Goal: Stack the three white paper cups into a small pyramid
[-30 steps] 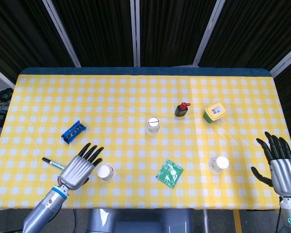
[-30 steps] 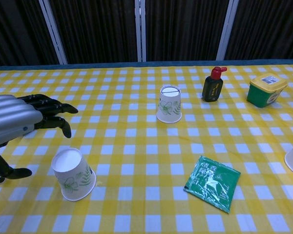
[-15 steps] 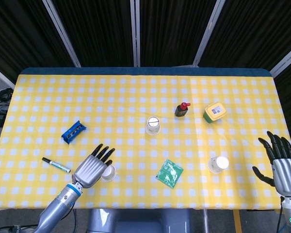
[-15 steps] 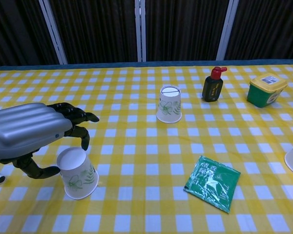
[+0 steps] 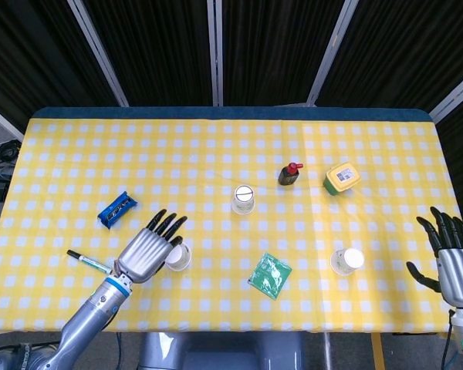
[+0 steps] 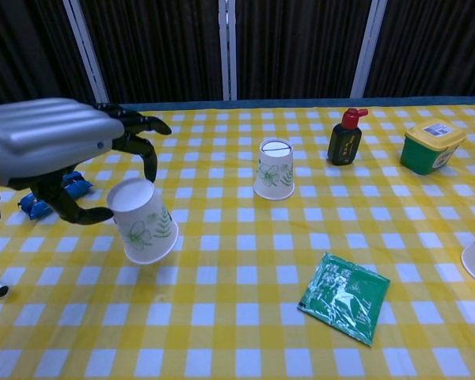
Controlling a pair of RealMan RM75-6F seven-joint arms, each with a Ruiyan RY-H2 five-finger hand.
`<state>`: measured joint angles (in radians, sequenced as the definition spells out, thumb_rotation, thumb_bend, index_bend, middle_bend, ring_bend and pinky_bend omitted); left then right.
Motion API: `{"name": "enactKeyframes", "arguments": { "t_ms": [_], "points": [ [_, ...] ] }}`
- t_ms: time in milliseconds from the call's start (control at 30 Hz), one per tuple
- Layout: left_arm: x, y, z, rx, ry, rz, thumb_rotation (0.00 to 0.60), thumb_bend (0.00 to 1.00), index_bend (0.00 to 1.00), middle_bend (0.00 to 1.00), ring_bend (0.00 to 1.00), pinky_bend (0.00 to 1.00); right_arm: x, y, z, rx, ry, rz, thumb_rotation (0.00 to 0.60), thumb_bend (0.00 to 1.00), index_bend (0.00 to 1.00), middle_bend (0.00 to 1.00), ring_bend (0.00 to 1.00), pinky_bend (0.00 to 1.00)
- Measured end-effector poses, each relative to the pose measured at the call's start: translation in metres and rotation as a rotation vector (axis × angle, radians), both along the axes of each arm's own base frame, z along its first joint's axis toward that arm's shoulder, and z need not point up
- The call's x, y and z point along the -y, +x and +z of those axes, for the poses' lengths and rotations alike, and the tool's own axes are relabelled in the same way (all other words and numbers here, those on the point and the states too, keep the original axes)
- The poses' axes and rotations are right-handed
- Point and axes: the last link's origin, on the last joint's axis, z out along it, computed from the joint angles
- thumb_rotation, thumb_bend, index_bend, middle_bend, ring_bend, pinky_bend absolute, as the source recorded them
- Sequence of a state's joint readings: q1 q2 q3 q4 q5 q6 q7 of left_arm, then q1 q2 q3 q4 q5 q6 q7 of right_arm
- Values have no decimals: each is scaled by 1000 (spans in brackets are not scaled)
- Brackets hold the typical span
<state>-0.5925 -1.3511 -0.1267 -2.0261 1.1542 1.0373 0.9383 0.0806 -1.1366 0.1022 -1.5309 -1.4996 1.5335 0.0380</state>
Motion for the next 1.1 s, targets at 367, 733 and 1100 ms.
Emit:
{"name": "enactKeyframes", "arguments": {
  "t_ms": [367, 733, 1100],
  "points": [
    [-65, 40, 6, -6, 30, -4, 600, 376, 405, 0, 0, 0, 12, -20, 10, 10, -24, -75, 600, 126, 175, 0, 0, 49],
    [-128, 72, -28, -60, 66, 6, 600, 376, 410, 0, 0, 0, 23, -39, 14, 34, -36, -139, 600, 126, 174, 0, 0, 49],
    [-160, 87, -65, -85, 43, 25, 600, 376, 410, 0, 0, 0, 28, -48, 13, 41, -35, -162, 600, 126, 175, 0, 0, 49]
  ]
}}
